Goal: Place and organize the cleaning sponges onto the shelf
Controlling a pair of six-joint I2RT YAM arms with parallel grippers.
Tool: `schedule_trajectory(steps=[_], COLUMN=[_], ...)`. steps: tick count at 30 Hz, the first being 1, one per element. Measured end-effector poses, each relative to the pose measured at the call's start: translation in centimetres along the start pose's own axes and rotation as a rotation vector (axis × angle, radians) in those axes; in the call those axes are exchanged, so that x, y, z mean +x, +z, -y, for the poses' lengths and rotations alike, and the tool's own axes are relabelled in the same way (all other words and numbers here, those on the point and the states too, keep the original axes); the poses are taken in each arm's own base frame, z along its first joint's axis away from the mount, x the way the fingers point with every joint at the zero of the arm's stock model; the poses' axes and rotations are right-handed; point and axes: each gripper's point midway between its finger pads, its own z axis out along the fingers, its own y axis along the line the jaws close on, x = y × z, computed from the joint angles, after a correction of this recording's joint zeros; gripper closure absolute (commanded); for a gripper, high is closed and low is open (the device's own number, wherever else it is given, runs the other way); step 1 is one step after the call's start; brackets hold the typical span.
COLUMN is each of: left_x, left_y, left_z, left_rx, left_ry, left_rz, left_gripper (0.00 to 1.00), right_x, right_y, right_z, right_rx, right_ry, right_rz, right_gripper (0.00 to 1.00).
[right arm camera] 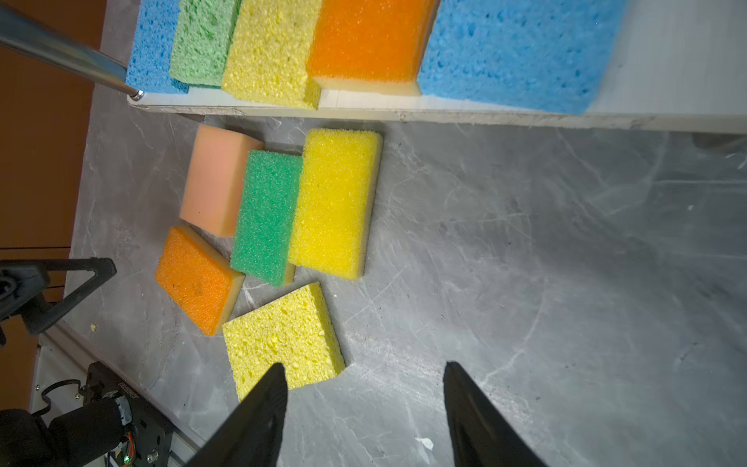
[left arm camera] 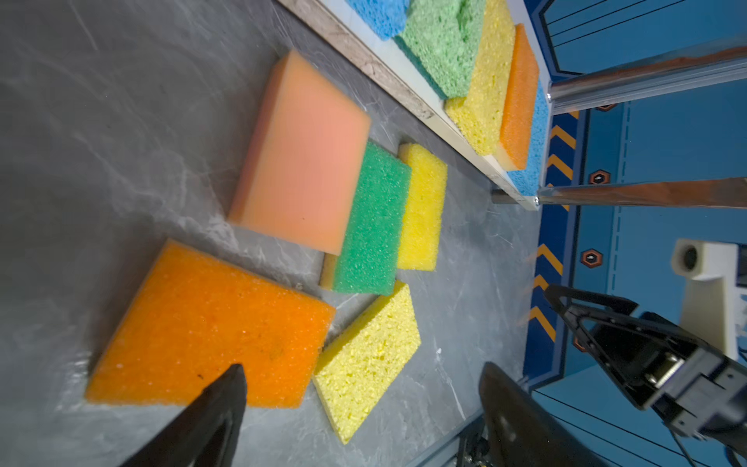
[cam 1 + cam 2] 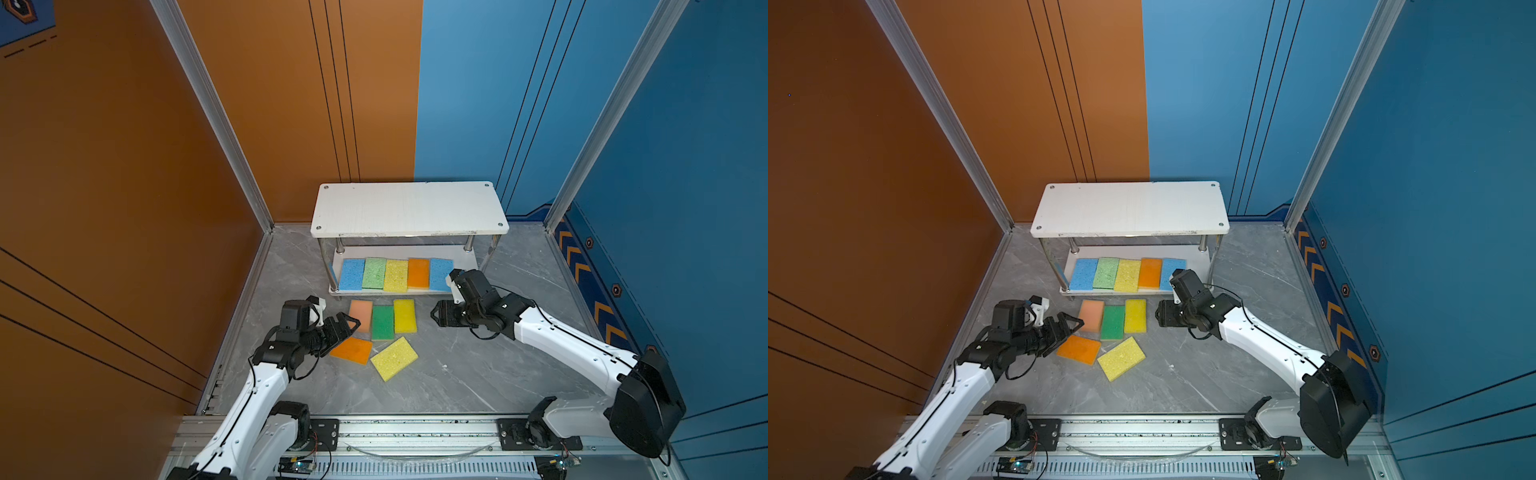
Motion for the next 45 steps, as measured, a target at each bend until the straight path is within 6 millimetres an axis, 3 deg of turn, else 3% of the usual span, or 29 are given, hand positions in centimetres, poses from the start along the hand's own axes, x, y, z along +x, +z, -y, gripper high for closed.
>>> schedule_trajectory(steps=[4,13,19,28,33,41,45], left_x=[-1.3,-2.0,-2.6,-3.8,-4.1,-3.7,-3.2], left_y=[1.2,3.9,5.9,8.4,9.4,10.3,9.9], left_z=[-0.8,-2.0,-2.7,-3.6,-3.8,-3.9,-3.6], left_rx=[-0.118,-0.292,-0.334,-0.376,-0.375,-0.339,-0.302], left_ry=[0.056,0.146,0.153,0.148,0.164,0.16,0.152], left_rz=[-0.028,-0.097,-0.111,-0.129,-0.132,-0.135,-0.12], left_gripper=[0.17,0.21,0.22,0.33,0.45,0.8,0.83], right_x=[0.2,0.3,0.2,0.0,-0.4,-0.3,0.1], right_y=[0.0,0.2,0.1,-0.4,-1.1,-1.2,-1.1], right_z=[-0.1,-0.5,-0.5,0.4,0.3,0.2,-0.4], right_rx=[-0.011,-0.036,-0.052,-0.058,-0.069,-0.071,-0.078], right_ry=[0.009,0.006,0.016,0.033,0.034,0.03,0.02], right_rz=[-0.003,-0.003,-0.009,0.004,0.029,0.027,0.019], right_gripper=[0.37,0.36,0.36,0.36,0.36,0.36,0.36])
